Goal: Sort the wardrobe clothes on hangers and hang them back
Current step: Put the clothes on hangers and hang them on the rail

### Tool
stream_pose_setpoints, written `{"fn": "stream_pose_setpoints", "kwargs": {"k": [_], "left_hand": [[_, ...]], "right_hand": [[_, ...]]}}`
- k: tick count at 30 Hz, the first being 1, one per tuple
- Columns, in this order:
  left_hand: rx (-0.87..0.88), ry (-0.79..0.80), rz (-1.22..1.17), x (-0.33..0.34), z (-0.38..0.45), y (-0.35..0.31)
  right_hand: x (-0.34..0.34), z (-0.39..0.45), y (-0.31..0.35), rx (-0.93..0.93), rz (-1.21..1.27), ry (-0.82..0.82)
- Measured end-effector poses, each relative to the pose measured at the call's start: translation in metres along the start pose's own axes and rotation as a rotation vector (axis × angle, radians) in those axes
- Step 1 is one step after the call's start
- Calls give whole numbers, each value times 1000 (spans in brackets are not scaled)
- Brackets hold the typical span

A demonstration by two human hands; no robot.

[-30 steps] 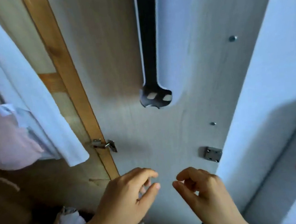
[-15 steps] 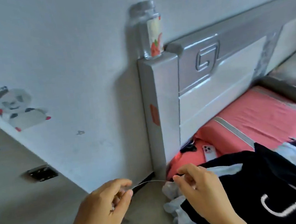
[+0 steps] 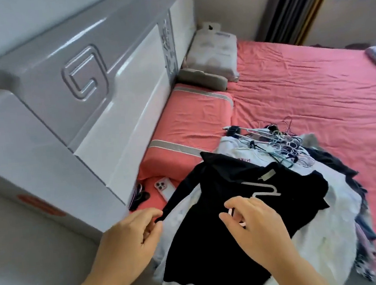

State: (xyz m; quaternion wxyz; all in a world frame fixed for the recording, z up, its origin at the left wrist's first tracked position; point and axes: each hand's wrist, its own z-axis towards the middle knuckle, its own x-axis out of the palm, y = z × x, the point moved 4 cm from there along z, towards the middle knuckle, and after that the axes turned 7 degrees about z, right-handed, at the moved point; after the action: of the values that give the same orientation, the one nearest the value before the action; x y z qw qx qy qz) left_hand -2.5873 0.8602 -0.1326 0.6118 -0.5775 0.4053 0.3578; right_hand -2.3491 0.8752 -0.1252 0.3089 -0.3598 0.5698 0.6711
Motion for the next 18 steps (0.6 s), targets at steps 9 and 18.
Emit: {"fn": "stream_pose_setpoints", "kwargs": {"k": [9,18], "left_hand": [[132,190,-17,65,99,-68],[77,297,12,149,210,-139]], "right_hand": [[-19,37,-107,97,-54,-172],[-29,112,-261,266,-53,-115]]}}
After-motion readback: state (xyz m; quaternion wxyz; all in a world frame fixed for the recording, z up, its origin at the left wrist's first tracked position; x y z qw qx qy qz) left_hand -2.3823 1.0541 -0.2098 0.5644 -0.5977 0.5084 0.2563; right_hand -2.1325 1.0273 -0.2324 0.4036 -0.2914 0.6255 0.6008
